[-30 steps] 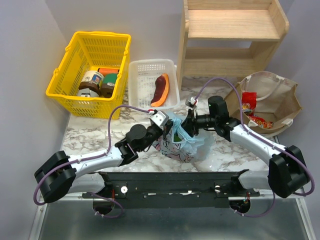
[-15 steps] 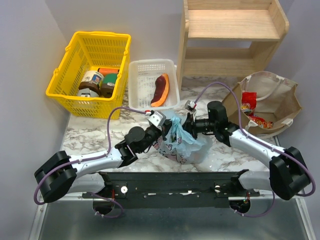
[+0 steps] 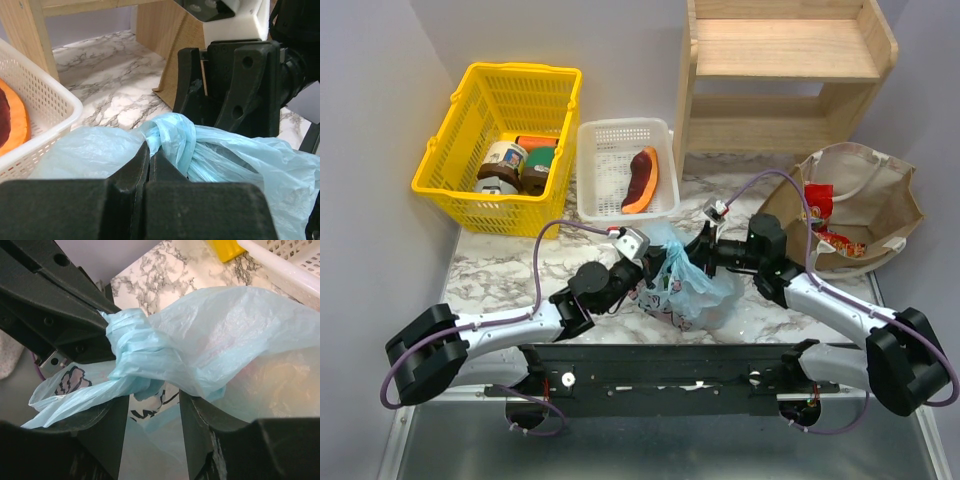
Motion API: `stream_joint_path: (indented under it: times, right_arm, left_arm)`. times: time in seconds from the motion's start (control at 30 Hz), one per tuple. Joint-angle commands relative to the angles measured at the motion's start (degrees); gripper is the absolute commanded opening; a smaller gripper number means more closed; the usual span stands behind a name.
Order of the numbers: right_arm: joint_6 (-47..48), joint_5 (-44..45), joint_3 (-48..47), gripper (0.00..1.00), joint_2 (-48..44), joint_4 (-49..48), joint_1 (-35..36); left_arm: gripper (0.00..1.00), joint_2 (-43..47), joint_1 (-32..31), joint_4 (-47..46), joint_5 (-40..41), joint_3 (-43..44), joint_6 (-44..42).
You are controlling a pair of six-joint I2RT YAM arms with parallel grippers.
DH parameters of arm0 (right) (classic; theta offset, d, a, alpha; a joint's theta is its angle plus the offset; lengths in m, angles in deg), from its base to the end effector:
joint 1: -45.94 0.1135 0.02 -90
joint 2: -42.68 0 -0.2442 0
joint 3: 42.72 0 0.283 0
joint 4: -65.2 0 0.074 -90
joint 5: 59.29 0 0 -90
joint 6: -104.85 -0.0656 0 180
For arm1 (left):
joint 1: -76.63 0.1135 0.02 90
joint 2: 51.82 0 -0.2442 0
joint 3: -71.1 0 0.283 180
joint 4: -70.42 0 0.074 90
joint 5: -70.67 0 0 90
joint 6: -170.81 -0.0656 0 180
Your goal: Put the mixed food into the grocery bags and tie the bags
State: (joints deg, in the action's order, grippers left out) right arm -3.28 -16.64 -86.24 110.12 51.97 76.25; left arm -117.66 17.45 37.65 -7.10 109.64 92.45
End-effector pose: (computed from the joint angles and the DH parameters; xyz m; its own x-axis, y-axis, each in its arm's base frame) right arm 0.2358 0.1938 0.2023 -0.4527 -0.0205 -0.8914 -0.8681 0.2384 0.4354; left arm 0.1703 -0.2583 0.2197 -0.0997 -0.2177 -0.9709 0.7261 0.6513 -0.2206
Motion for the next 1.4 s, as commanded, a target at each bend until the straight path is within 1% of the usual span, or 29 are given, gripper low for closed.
stream_joint_path:
  times: [0.0, 0.2, 0.27, 0.33, 0.37, 0.47, 0.5, 0.57, 0.6, 0.63, 0.67, 0.7, 0.73, 0.77, 0.8, 0.83, 0.9, 0.93, 0.97, 1.0, 1.03, 1.07, 1.1, 1.13, 1.17, 1.23, 1.3, 1.37]
  right_arm:
    - [-2.3, 2.4, 2.1, 0.56, 0.6, -7.6, 0.6]
    - [-4.1, 3.0, 3.5, 0.64, 0.9, -11.2, 1.0]
    - [-4.6, 3.1, 3.9, 0.65, 0.9, -12.4, 1.0]
    - [-4.9, 3.9, 4.2, 0.63, 0.9, -12.8, 1.0]
    - [-5.0, 4.3, 4.3, 0.61, 0.9, -12.8, 1.1]
    - [-4.7, 6.3, 3.9, 0.44, 0.4, -10.5, 1.2]
    - [-4.5, 7.2, 3.6, 0.35, 0.2, -9.5, 1.1]
    - [-4.2, 8.4, 3.5, 0.28, -0.8, -7.3, 1.1]
    - [-4.0, 8.9, 3.3, 0.21, -1.2, -6.7, 1.1]
    - [-3.8, 9.2, 3.3, 0.17, -1.7, -5.3, 1.1]
    - [-3.6, 9.3, 3.1, 0.13, -2.0, -4.6, 1.1]
    - [-3.5, 9.4, 2.8, 0.05, -2.7, -3.9, 1.1]
    - [-3.0, 9.4, 2.6, 0.02, -2.9, -2.5, 1.1]
    - [-2.9, 9.6, 2.1, 0.01, -3.2, -1.8, 1.1]
    - [-2.8, 9.6, 1.9, 0.01, -3.5, -1.0, 1.1]
    - [-2.6, 9.6, 1.7, 0.01, -3.5, 0.2, 1.0]
    - [-2.3, 9.7, 1.1, 0.01, -3.6, 1.3, 1.1]
    - [-2.2, 9.6, 1.0, 0.01, -3.6, 2.0, 1.0]
    - [-2.0, 9.6, 0.8, 0.01, -3.6, 2.2, 1.1]
    - [-2.1, 9.6, 0.6, 0.01, -3.5, 2.4, 1.1]
    - [-2.1, 9.7, 0.6, 0.01, -3.5, 2.5, 1.0]
    - [-2.1, 9.6, 0.4, 0.01, -3.4, 2.6, 1.1]
    - [-2.1, 9.6, 0.4, 0.01, -3.3, 2.8, 1.1]
    - [-2.0, 9.6, 0.2, 0.01, -3.2, 2.9, 1.1]
    - [-2.1, 9.6, 0.1, 0.01, -3.0, 3.0, 1.1]
    - [-2.1, 9.4, -0.3, 0.01, -2.9, 3.3, 1.1]
    - [-1.9, 9.6, -0.7, 0.01, -2.7, 3.9, 1.1]
    - [-1.8, 9.5, -0.8, 0.01, -2.7, 4.4, 1.0]
  left_arm:
    - [0.0, -0.4, -1.4, -4.4, 2.7, -0.5, 2.3]
    - [0.0, -3.3, -2.8, -7.6, 3.6, 0.1, 3.5]
    - [0.0, -3.9, -3.0, -7.7, 3.6, 0.6, 3.5]
    - [0.0, -4.1, -3.3, -7.8, 3.7, 0.7, 3.7]
    - [0.0, -4.0, -3.3, -7.7, 3.8, 0.7, 3.7]
    - [0.0, -3.2, -3.3, -6.1, 4.1, 0.8, 3.2]
    - [0.0, -2.5, -3.3, -4.9, 4.2, 0.9, 2.9]
    - [0.0, -1.5, -3.3, -2.9, 4.3, 1.3, 1.6]
    - [0.0, -0.3, -3.3, -1.7, 5.0, 1.7, 1.2]
    - [0.01, 0.4, -3.2, 1.1, 5.3, 2.0, 1.0]
    - [0.05, 1.1, -3.1, 2.5, 5.2, 2.2, 0.7]
    - [0.11, 2.7, -2.9, 5.5, 4.7, 2.7, 0.2]
    - [0.3, 3.5, -2.6, 7.1, 4.4, 3.0, 0.1]
    - [0.38, 4.7, -2.3, 9.0, 4.3, 3.2, 0.1]
    - [0.46, 6.9, -2.0, 13.0, 4.3, 4.1, -0.1]
    - [0.6, 8.2, -1.6, 15.2, 3.9, 4.6, -0.1]
    - [0.69, 11.9, -0.1, 20.3, 3.2, 6.8, 0.2]
    - [0.75, 12.9, 0.8, 25.8, 2.0, 7.7, 1.3]
    - [0.76, 13.9, 1.7, 28.6, 1.0, 8.8, 1.9]
    - [0.78, 15.5, 4.2, 31.4, -0.2, 10.4, 2.6]
    - [0.78, 16.1, 5.6, 35.8, -1.8, 11.0, 4.9]
    - [0.78, 16.8, 7.5, 37.4, -6.6, 11.5, 6.3]
    - [0.77, 17.4, 9.6, 38.4, -10.6, 11.9, 8.0]
    - [0.72, 17.6, 13.8, 39.3, -14.6, 11.8, 9.7]
    - [0.69, 17.6, 15.5, 39.2, -22.5, 11.7, 12.9]
    - [0.64, 16.7, 18.5, 38.6, -28.9, 11.5, 15.0]
    - [0.63, 15.5, 18.7, 38.1, -36.7, 11.8, 16.2]
    - [0.63, 14.8, 18.7, 38.0, -40.5, 11.6, 16.8]
